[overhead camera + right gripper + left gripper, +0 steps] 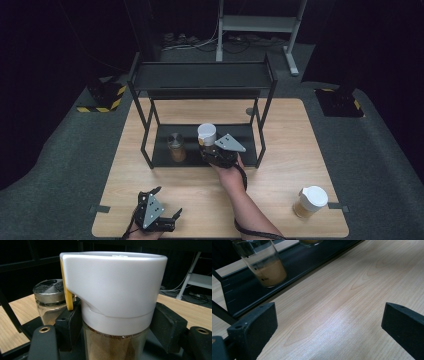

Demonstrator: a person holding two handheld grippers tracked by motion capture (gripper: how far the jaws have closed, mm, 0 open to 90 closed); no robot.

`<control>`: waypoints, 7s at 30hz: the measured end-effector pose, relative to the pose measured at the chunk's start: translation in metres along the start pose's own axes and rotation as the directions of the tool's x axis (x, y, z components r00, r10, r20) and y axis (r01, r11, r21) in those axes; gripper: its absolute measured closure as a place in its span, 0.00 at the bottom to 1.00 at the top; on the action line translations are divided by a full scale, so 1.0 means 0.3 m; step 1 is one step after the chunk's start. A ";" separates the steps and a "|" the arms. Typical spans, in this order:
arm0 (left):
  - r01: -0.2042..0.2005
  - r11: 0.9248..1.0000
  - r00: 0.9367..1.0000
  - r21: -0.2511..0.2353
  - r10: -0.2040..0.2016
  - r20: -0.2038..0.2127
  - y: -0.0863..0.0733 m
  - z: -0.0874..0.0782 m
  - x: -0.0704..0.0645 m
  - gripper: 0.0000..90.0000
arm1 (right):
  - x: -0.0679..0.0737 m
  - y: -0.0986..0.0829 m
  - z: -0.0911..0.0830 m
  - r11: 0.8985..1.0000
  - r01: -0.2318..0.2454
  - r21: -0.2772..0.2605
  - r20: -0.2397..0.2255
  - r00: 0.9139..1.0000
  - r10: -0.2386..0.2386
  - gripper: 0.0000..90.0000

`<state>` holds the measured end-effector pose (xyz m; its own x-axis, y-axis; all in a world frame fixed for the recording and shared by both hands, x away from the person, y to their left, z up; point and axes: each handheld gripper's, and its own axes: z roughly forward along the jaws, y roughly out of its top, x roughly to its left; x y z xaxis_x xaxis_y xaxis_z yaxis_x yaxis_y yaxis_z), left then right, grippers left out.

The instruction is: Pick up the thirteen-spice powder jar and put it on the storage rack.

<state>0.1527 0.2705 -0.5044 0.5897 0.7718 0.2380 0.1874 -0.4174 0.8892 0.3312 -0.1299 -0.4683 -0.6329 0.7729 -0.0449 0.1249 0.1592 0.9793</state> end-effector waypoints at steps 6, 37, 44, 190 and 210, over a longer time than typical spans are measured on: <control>0.002 1.000 1.000 -0.006 -0.002 -0.001 -0.004 -0.002 -0.002 0.01 | 0.002 -0.010 0.021 1.000 -0.016 0.000 0.006 1.000 0.016 0.33; 0.014 1.000 1.000 -0.015 -0.014 -0.001 -0.010 -0.004 0.003 0.01 | 0.012 -0.055 0.098 0.999 -0.048 0.018 0.045 0.998 0.047 0.33; 0.018 1.000 1.000 -0.016 -0.018 -0.003 -0.010 -0.004 0.003 0.01 | 0.025 -0.064 0.099 0.999 -0.041 0.009 0.051 0.998 0.040 0.33; -0.029 0.999 1.000 0.022 0.029 -0.009 0.013 0.008 -0.017 0.01 | 0.016 -0.206 -0.540 0.997 0.066 0.046 0.026 0.997 -0.067 0.01; -0.019 1.000 1.000 0.014 0.019 -0.009 0.009 0.005 -0.012 0.01 | 0.016 -0.252 -0.552 0.986 0.094 0.140 0.055 0.993 -0.103 0.02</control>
<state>0.1521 0.2659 -0.5035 0.5860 0.7679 0.2586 0.1874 -0.4389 0.8788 0.1921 -0.2399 -0.5099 -0.5990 0.7853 -0.1562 0.1701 0.3155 0.9335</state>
